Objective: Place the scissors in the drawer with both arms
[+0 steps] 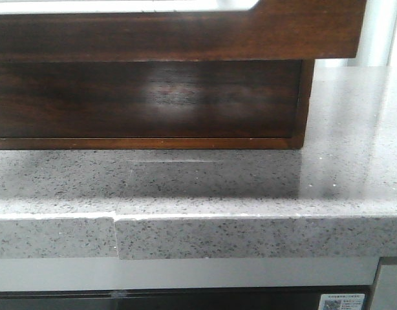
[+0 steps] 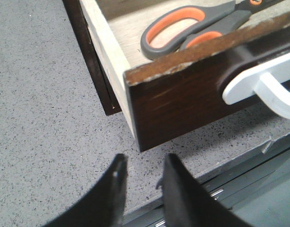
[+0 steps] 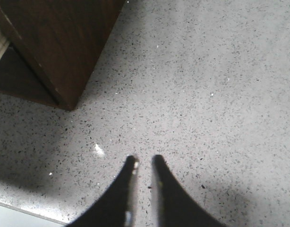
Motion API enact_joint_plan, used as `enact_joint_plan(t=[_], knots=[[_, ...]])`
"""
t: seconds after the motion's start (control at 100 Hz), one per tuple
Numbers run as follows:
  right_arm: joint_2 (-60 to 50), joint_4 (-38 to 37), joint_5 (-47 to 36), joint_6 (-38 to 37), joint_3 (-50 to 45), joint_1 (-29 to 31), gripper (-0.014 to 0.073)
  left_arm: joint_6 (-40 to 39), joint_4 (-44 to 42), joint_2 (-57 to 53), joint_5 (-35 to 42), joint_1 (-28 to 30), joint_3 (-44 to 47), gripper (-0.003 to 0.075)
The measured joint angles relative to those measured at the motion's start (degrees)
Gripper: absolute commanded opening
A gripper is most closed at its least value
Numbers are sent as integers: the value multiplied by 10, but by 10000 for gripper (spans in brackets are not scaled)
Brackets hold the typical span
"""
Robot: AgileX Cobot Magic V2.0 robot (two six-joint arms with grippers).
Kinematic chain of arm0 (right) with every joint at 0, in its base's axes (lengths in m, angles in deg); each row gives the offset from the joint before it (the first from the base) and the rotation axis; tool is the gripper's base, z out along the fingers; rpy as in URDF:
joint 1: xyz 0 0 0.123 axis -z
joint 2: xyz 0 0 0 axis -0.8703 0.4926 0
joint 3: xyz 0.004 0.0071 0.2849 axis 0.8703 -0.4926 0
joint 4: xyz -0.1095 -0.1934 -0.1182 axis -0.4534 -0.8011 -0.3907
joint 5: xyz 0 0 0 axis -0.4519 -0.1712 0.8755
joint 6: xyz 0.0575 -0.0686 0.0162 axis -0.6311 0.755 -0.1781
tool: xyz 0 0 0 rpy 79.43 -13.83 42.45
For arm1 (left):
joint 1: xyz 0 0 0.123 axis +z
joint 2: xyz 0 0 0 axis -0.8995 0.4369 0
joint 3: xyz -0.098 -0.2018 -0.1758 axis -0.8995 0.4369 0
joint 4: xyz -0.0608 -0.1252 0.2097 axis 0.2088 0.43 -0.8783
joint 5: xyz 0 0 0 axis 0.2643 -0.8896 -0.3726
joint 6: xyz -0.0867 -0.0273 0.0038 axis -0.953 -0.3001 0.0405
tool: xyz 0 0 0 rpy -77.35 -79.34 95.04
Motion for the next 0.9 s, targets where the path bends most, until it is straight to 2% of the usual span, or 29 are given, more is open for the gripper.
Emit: enact_joint_plan(t=[0.05, 0.9], knots=[[0, 0, 0, 0, 0, 0, -69, 0, 0, 0, 0, 0, 0, -22], [0, 0, -9, 0, -1, 0, -69, 0, -11, -9, 4, 0, 8, -20]])
